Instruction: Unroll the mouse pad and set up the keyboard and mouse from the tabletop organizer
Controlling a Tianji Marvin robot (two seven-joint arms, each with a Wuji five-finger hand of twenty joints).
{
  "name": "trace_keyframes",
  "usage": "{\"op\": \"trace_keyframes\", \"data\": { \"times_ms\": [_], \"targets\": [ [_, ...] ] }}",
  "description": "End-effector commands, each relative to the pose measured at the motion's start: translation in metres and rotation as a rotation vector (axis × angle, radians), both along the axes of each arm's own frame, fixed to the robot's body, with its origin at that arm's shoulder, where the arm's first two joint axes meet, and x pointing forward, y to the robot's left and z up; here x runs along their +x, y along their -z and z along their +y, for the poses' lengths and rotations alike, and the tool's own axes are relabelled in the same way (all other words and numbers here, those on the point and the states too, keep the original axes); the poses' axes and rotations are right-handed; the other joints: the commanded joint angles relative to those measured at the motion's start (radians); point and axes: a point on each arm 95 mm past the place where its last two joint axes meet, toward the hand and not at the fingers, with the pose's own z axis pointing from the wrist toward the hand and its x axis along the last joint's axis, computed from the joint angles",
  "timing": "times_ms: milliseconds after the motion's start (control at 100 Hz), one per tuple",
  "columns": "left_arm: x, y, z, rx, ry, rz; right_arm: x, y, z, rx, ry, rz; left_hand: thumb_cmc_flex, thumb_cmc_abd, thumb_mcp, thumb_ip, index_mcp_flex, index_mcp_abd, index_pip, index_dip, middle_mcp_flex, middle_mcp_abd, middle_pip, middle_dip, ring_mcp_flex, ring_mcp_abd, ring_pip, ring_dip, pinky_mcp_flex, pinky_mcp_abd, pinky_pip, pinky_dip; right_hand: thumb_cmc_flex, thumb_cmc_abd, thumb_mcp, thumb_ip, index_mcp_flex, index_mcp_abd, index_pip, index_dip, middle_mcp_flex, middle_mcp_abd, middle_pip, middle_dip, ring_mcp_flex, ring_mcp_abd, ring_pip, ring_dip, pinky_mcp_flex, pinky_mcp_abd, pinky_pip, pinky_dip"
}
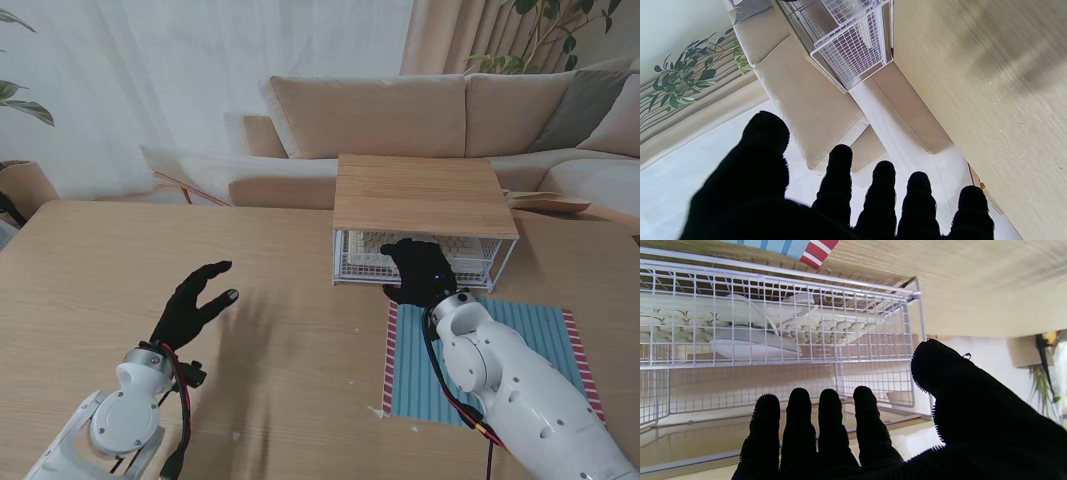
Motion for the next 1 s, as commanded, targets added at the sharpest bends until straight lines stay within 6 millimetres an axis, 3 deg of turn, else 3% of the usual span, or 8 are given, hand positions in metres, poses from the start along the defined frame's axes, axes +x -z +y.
{"op": "trace_keyframes", "data": {
  "times_ms": [0,690,990],
  "targets": [
    [-0.001,0.001,-0.002,-0.003,0.008,0.008,0.005,-0.004,0.004,0.013,0.012,0.007,-0.009,0.015,0.001,0.035,-0.024,-0.004,-0.005,-0.003,-0.023,-0.039,-0.008,-0.006,-0.037,-0.011,-0.016,0.015,0.003,0.000,-0.023,0.017,-0.003,-0.021,0.029,0.044,-0.008,0.020,-0.004,0.001,-0.036,-0.009,0.025,0.003,0.019,-0.002,0.011,0.011,-0.022,-0.036,0.027,-0.020],
    [0.001,0.002,0.000,-0.001,-0.001,0.019,0.037,0.013,0.007,0.014,0.089,0.095,-0.009,0.010,0.016,0.034,-0.024,-0.004,-0.005,-0.003,-0.023,-0.040,-0.008,-0.007,-0.036,-0.011,-0.016,0.015,0.000,0.000,-0.018,0.028,0.058,-0.020,0.074,0.042,0.039,0.019,0.028,-0.007,0.031,0.007,0.046,0.013,0.083,0.013,0.058,0.033,0.017,-0.042,0.117,-0.044],
    [0.003,0.004,0.001,0.008,-0.004,0.023,0.040,0.021,0.010,0.008,0.114,0.111,-0.009,0.008,0.021,0.034,-0.025,-0.003,-0.005,-0.003,-0.023,-0.038,-0.005,-0.005,-0.037,-0.011,-0.015,0.015,0.000,0.001,-0.019,0.030,0.054,-0.053,0.113,0.027,0.142,-0.004,0.102,0.014,0.154,0.000,0.131,0.058,0.175,0.045,0.203,0.107,0.058,-0.003,0.264,-0.026]
  ]
}}
